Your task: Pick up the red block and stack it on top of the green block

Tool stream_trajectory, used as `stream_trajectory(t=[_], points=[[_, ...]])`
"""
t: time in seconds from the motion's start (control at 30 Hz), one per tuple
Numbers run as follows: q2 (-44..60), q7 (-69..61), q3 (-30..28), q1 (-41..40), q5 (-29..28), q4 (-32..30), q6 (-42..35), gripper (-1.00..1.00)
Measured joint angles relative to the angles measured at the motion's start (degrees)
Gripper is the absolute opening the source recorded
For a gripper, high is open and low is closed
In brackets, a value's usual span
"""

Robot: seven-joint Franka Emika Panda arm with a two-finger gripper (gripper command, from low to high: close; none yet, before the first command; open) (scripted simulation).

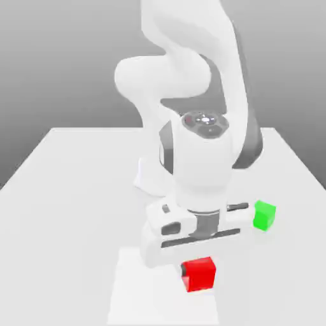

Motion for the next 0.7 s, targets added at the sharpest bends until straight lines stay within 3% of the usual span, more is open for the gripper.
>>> stream_trajectory(t=[0.2,0.37,0.6,0.7], points=[[-8.7,-9.63,5.47,11.89,7.95,-5.98,-2.2,-1.0],[-15.32,-15.57,9.11,18.92,11.4,-11.28,-3.31,-1.0],[-23.01,-21.16,15.34,28.5,12.09,-18.94,-3.72,-1.0],[-20.95,-20.38,16.93,27.98,10.02,-19.61,-1.1,-1.0]])
